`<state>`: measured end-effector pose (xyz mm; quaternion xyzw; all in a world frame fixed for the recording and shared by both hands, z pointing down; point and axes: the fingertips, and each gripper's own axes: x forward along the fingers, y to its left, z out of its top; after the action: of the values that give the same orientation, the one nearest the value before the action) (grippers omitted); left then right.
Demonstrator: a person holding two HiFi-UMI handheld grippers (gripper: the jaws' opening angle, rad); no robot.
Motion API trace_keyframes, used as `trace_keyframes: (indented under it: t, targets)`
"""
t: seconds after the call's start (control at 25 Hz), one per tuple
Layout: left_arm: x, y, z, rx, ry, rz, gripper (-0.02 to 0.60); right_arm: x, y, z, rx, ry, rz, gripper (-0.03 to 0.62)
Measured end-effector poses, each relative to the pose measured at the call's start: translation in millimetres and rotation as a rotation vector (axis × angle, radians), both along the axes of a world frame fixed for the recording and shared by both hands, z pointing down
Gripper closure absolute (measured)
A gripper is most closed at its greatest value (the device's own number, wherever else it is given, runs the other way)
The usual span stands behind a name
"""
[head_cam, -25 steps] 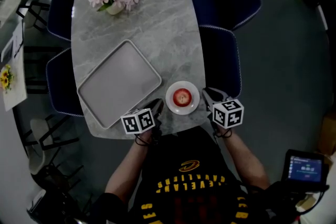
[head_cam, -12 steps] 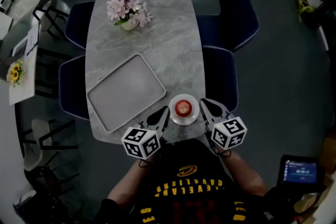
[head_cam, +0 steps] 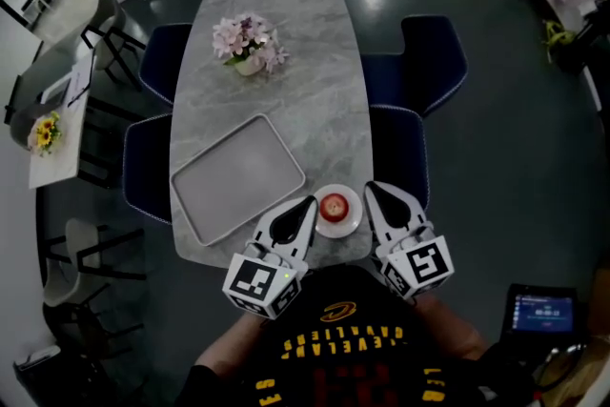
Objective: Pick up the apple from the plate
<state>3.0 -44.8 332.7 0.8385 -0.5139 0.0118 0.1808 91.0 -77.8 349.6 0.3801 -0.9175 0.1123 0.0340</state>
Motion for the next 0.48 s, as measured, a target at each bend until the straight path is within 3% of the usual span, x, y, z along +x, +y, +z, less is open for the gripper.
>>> trace_keyframes:
  t: [0.24,0.48]
  targets:
    - [14.5,10.9,-41.3,0.149,-0.06,0.016,0.581,-1.6,17.3,-44.5,0.16,-0.039,-0.027,0.589]
    - [12.8,21.2,-45.1,0.15,-0.065,-0.022,0.581,-3.5,30.2,-48.0,0.17,-0.026,-0.061,0.588]
